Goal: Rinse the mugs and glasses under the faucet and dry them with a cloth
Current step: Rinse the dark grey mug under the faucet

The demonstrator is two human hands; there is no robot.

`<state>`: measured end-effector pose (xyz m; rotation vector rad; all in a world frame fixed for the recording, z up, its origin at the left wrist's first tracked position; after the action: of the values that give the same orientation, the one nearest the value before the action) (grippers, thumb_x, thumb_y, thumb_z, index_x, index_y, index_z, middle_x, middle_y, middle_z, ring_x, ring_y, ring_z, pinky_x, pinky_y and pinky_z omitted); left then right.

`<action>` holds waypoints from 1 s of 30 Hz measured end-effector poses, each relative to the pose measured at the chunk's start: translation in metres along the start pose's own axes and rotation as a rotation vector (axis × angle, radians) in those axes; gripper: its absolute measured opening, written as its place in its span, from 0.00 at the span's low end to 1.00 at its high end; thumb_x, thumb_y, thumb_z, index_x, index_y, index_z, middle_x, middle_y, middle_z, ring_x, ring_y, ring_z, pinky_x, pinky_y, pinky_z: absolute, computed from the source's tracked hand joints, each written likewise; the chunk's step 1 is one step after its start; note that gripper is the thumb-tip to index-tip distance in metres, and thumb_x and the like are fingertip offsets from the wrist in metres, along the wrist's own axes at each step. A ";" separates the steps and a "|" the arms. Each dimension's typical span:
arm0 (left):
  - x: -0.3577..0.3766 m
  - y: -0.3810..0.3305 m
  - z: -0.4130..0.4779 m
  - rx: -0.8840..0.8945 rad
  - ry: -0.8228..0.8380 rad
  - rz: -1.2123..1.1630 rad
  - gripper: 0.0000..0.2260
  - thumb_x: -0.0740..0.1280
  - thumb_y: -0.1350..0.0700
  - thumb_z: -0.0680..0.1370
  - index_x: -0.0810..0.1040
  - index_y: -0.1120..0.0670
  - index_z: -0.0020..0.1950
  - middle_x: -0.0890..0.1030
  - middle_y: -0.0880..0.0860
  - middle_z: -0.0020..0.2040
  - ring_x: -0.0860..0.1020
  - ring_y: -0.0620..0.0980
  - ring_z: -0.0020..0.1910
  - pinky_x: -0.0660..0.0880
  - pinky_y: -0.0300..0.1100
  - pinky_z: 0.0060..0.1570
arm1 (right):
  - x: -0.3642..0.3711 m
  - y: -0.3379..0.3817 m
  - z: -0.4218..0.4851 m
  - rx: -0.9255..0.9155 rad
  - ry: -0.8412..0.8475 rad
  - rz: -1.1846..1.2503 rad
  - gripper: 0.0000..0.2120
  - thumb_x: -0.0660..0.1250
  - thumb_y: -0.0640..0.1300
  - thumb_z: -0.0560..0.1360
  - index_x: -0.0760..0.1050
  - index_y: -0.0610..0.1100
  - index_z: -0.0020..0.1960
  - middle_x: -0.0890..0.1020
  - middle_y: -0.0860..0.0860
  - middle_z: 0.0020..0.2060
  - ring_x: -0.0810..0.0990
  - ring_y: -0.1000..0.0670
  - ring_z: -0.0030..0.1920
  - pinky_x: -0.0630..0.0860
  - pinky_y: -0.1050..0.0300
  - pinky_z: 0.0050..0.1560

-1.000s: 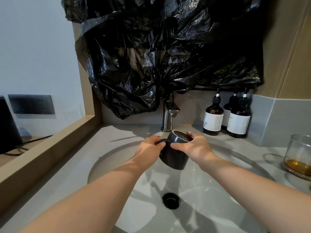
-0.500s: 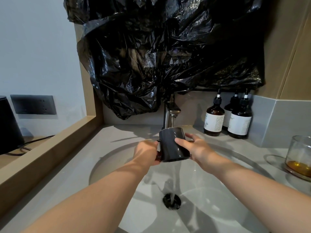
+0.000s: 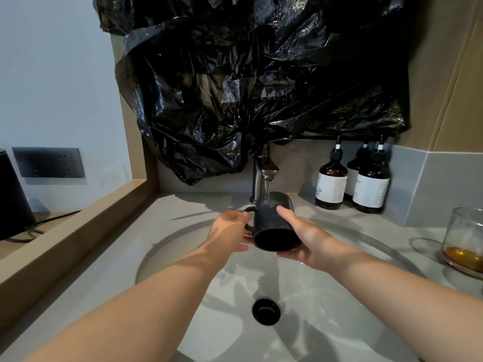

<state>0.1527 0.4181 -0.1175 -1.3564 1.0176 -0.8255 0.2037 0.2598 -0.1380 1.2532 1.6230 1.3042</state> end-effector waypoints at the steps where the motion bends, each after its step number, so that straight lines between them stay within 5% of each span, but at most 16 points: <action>1: 0.001 0.000 0.001 0.002 0.007 -0.024 0.10 0.61 0.54 0.82 0.75 0.57 0.60 0.79 0.52 0.38 0.81 0.51 0.38 0.78 0.44 0.39 | 0.000 0.000 0.000 -0.004 -0.007 0.036 0.23 0.70 0.59 0.70 0.75 0.44 0.57 0.82 0.44 0.52 0.80 0.46 0.54 0.79 0.48 0.51; 8: 0.007 -0.007 0.001 0.037 0.027 -0.075 0.10 0.62 0.54 0.82 0.74 0.55 0.61 0.79 0.53 0.46 0.79 0.49 0.45 0.78 0.46 0.48 | 0.006 0.005 -0.003 -0.032 0.083 0.186 0.17 0.69 0.51 0.73 0.76 0.46 0.59 0.82 0.47 0.52 0.79 0.49 0.55 0.71 0.50 0.61; 14: 0.005 -0.011 0.002 0.132 -0.003 0.044 0.08 0.58 0.60 0.82 0.76 0.54 0.50 0.79 0.53 0.46 0.78 0.51 0.47 0.75 0.40 0.42 | -0.002 0.009 -0.003 -0.057 0.097 0.071 0.19 0.70 0.46 0.72 0.73 0.47 0.62 0.82 0.48 0.54 0.79 0.51 0.53 0.67 0.50 0.61; 20: 0.008 -0.021 -0.004 0.239 0.022 0.087 0.11 0.62 0.57 0.81 0.76 0.47 0.41 0.80 0.51 0.41 0.78 0.49 0.42 0.78 0.49 0.51 | -0.003 0.010 -0.010 -0.043 0.127 0.072 0.12 0.67 0.53 0.74 0.76 0.48 0.53 0.84 0.50 0.45 0.81 0.52 0.46 0.74 0.58 0.41; 23: 0.013 -0.023 -0.007 0.244 0.076 0.123 0.09 0.61 0.56 0.81 0.77 0.44 0.46 0.82 0.51 0.46 0.81 0.51 0.47 0.78 0.47 0.52 | -0.005 0.008 -0.009 -0.042 0.104 0.099 0.17 0.68 0.56 0.72 0.77 0.46 0.55 0.85 0.48 0.45 0.83 0.52 0.45 0.78 0.59 0.39; 27: 0.018 -0.023 -0.007 0.227 0.098 0.140 0.12 0.60 0.52 0.80 0.75 0.46 0.64 0.82 0.49 0.52 0.79 0.49 0.55 0.75 0.49 0.60 | -0.009 0.014 -0.008 -0.079 0.089 0.183 0.13 0.67 0.54 0.74 0.77 0.46 0.52 0.86 0.49 0.41 0.83 0.51 0.44 0.78 0.58 0.44; 30: 0.017 -0.019 -0.005 0.222 0.078 0.157 0.07 0.59 0.52 0.81 0.75 0.44 0.55 0.81 0.49 0.51 0.79 0.49 0.55 0.74 0.51 0.60 | -0.006 0.018 -0.006 -0.139 0.100 0.164 0.15 0.68 0.52 0.74 0.77 0.44 0.56 0.86 0.47 0.46 0.84 0.50 0.47 0.79 0.58 0.45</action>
<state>0.1565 0.3993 -0.0997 -1.0498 1.0456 -0.8517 0.2049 0.2532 -0.1190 1.2752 1.4932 1.5750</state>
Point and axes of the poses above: each hand's wrist, its own z-axis towards the middle knuckle, its own x-axis out of the palm, y = z × x, the point moved 9 cm from there along z, towards the middle knuckle
